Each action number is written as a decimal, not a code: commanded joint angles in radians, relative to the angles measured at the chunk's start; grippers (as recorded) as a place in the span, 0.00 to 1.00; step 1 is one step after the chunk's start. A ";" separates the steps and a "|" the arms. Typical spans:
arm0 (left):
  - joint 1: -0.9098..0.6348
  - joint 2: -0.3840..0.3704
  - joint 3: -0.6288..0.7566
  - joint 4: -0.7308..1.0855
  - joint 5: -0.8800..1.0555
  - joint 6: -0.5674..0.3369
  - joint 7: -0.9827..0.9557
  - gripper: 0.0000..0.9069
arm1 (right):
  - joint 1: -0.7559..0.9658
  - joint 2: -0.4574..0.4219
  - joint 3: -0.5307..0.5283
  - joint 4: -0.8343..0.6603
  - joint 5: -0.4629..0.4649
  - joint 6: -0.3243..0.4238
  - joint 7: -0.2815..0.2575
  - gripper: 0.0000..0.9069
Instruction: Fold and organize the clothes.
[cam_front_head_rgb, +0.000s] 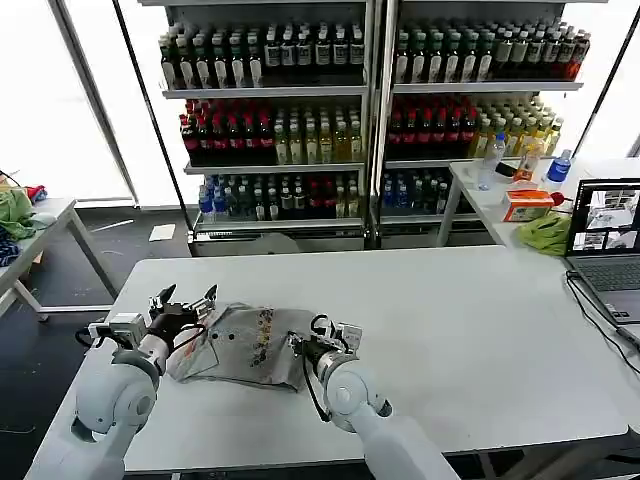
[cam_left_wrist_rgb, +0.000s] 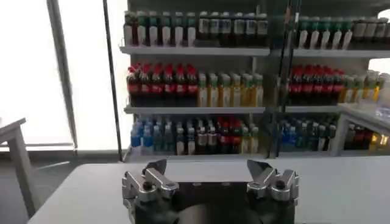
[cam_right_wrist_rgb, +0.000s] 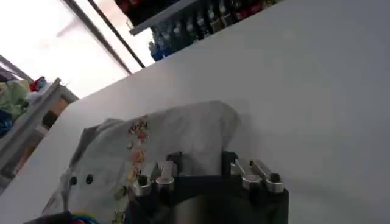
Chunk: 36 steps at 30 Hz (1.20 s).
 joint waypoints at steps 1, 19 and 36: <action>0.006 -0.002 -0.005 -0.003 -0.003 0.001 -0.003 1.00 | 0.001 -0.032 -0.005 0.014 0.002 -0.003 0.010 0.00; -0.008 -0.023 0.013 -0.008 -0.005 0.021 -0.018 1.00 | 0.047 -0.360 0.060 0.085 0.064 -0.009 -0.101 0.00; 0.006 -0.044 0.028 -0.025 -0.009 0.033 -0.024 1.00 | 0.218 -0.389 0.105 -0.203 -0.263 -0.002 -0.251 0.73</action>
